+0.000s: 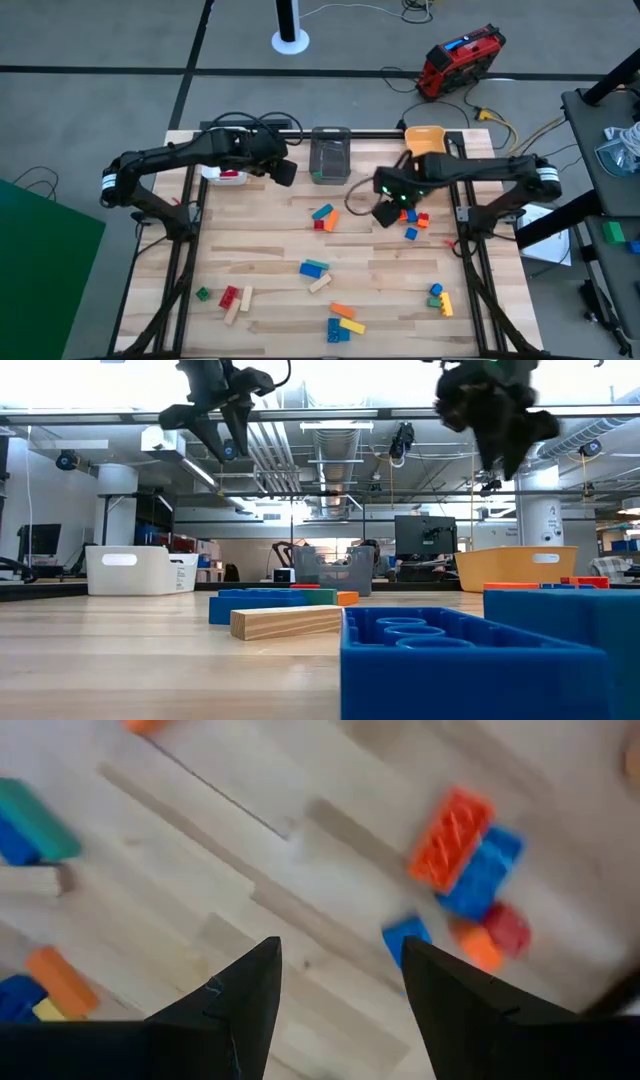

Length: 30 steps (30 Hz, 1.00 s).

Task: Sort blocks by size
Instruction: Put the top small blue game piece into the black bin

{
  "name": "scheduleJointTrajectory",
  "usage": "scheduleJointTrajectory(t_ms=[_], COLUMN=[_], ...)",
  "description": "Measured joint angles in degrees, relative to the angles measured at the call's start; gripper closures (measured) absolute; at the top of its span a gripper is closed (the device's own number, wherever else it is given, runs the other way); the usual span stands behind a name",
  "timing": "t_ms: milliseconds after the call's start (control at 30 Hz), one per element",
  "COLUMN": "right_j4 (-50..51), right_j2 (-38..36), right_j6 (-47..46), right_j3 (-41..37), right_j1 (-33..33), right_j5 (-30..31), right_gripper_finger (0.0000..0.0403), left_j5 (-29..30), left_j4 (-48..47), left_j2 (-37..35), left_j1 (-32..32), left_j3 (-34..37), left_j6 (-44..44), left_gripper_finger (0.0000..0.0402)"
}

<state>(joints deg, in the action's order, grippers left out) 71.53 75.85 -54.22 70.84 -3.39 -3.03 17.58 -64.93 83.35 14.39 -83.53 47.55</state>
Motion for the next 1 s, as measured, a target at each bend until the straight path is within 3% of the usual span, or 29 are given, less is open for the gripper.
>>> scheduleJointTrajectory(t_ms=[300, 500, 633, 1000], right_j4=[0.15, 0.02, -0.32, -4.34], right_j2=[-8.28, -9.96, -10.18, -10.18], right_j6=[-21.07, -23.63, -23.63, -30.17], right_j3=[-12.35, -19.56, -21.89, -22.20], right_j1=[3.64, 2.98, 3.73, 16.93], right_j5=[0.00, -0.09, -3.88, -10.82], right_gripper_finger=[0.0204, 0.0204, 0.0204, 0.0204], left_j5=[0.03, 0.04, 0.04, 0.02], left_j4=[-0.03, -0.01, -0.03, -0.06], left_j2=[0.02, 0.02, 0.02, 0.02], left_j1=[0.50, 0.50, 0.50, 0.50], left_j3=[0.00, 0.02, 0.02, 0.02], left_j6=[-7.50, -9.97, -10.18, -11.73], left_gripper_finger=[0.0224, 0.0224, 0.0224, 0.0224])
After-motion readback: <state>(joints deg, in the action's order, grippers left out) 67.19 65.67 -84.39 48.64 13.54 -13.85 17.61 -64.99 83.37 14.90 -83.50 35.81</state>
